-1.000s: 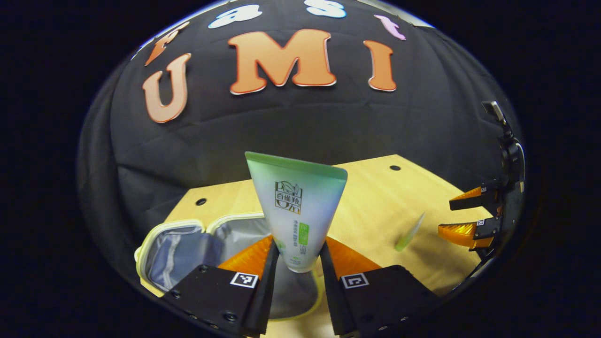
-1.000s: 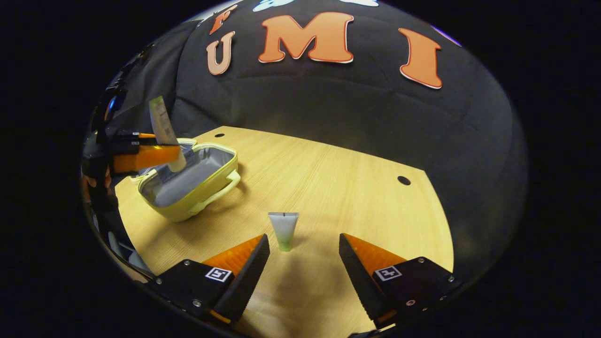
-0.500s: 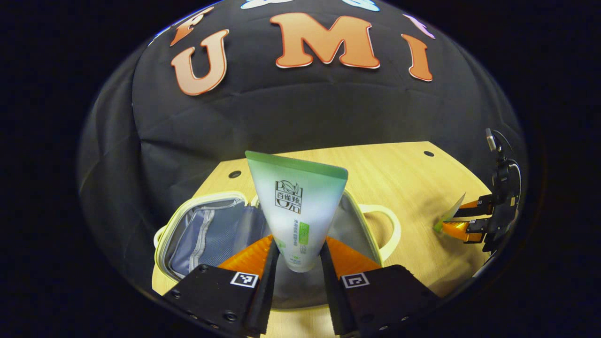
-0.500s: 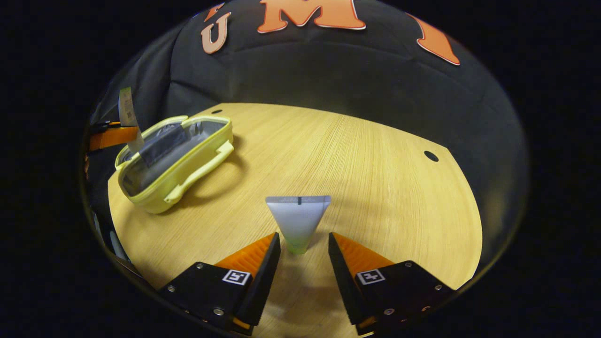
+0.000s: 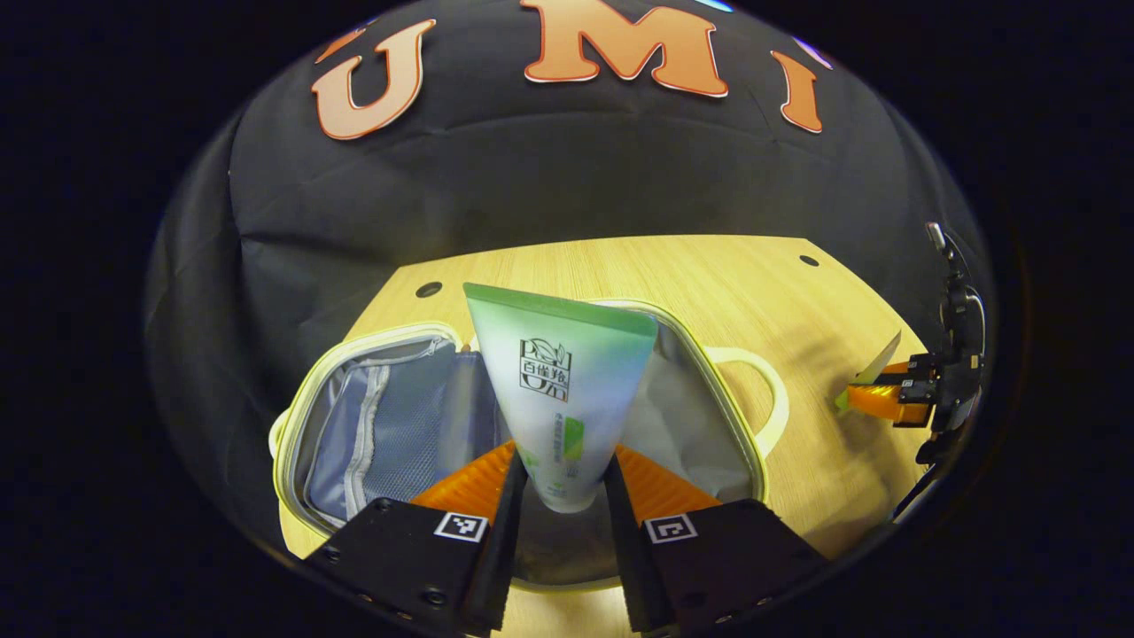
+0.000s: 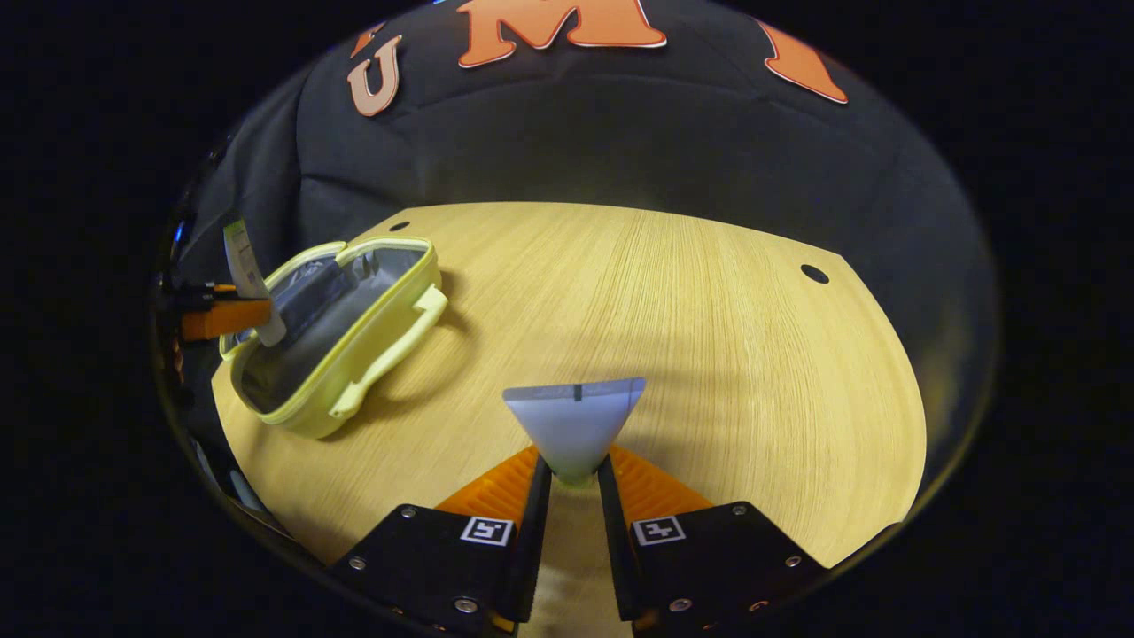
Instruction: First open the suitcase, pack the skin care products into it, and then close the suitcase.
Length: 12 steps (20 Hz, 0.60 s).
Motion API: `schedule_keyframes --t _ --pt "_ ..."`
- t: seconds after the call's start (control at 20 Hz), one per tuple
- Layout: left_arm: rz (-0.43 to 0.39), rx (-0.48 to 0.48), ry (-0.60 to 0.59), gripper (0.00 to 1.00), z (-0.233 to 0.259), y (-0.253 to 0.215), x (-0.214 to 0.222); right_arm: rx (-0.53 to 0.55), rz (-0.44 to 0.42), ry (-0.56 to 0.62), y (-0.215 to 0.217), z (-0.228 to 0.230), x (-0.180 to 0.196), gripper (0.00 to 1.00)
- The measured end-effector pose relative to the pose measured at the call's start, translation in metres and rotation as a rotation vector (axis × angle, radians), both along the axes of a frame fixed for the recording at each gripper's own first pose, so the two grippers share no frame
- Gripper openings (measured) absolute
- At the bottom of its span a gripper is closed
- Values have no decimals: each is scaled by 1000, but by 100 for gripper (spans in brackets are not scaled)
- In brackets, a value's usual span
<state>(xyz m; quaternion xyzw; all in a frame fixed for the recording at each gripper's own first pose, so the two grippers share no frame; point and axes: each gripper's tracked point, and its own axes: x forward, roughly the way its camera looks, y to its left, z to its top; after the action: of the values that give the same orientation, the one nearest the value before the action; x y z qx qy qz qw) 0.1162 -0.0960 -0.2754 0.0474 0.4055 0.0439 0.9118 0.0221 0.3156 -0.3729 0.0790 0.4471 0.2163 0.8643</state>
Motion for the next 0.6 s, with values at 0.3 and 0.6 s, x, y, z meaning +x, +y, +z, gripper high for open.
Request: schedule_keyframes --t 0.3,0.6 --pt "-15 -46 119 50 -31 13 -2 57 23 -54 28 68 4 35" --pt "-2 -101 246 50 -63 19 -8 84 102 -67 84 114 2 35"
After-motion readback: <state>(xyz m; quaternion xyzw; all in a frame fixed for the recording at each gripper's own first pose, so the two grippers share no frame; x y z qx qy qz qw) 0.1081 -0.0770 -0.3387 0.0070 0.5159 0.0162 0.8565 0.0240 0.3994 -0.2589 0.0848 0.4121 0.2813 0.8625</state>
